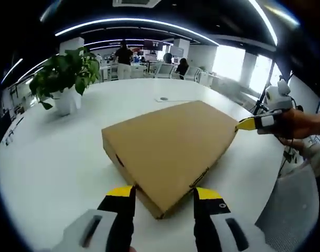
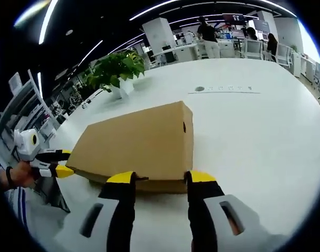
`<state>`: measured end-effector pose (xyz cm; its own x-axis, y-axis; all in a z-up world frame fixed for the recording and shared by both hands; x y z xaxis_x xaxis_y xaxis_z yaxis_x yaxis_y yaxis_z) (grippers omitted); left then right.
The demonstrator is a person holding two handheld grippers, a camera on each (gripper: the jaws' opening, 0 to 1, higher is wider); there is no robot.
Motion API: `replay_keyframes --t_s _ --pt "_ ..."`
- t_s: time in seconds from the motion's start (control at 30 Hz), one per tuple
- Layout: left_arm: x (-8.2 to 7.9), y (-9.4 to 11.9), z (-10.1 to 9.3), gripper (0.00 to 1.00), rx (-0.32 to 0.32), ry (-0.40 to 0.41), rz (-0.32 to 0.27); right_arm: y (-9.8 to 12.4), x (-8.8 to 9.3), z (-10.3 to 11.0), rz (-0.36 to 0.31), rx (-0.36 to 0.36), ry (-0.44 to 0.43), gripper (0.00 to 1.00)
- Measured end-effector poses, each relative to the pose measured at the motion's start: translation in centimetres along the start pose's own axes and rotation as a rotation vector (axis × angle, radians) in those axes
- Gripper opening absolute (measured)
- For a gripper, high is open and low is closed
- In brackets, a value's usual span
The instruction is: Operate the shoe box by opening the lid, removing the specified soft item, and placing it in the target area until the item is outside and the box remains undamaged.
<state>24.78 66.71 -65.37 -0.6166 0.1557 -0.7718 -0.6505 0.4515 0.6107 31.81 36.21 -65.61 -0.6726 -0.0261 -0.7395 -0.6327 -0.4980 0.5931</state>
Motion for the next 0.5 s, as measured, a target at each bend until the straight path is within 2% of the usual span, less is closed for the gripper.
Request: replay_keyframes --t_s 0.13,0.27,0.37,0.4,0.5 --pt "0.04 0.0 -0.23 0.48 -0.009 0.042 -0.025 0.43 -0.01 -0.19 -0.044 -0.057 -0.067 0.36" --pt "0.08 0.01 -0.32 0.49 -0.016 0.064 -0.042 0.98 0.21 0.06 -0.045 -0.11 0.051 0.41" --pt "0.07 -0.06 -0.22 0.5 -0.015 0.071 -0.045 1.07 0.18 -0.14 -0.049 -0.103 0.164 0.39" --pt "0.07 -0.07 -0.21 0.5 -0.015 0.071 -0.044 1.05 0.32 -0.01 -0.027 -0.11 0.193 0.39" --pt "0.06 -0.12 -0.13 0.5 -0.011 0.071 -0.045 0.52 0.44 -0.31 -0.012 -0.085 0.228 0.35"
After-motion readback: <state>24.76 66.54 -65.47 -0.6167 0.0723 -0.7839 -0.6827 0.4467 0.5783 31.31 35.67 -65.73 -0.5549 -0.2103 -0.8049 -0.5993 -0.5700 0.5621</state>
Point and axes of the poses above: the point that each gripper's makers call its tool centre point, and the gripper's own axes: y roughly backward along the fingers, z roughly to its left, x roughly out of its underside, the point moved 8 cm from there along y, roughly backward along the fingers, and after that the axes turned 2 degrees about x, right-handed, at the moved point
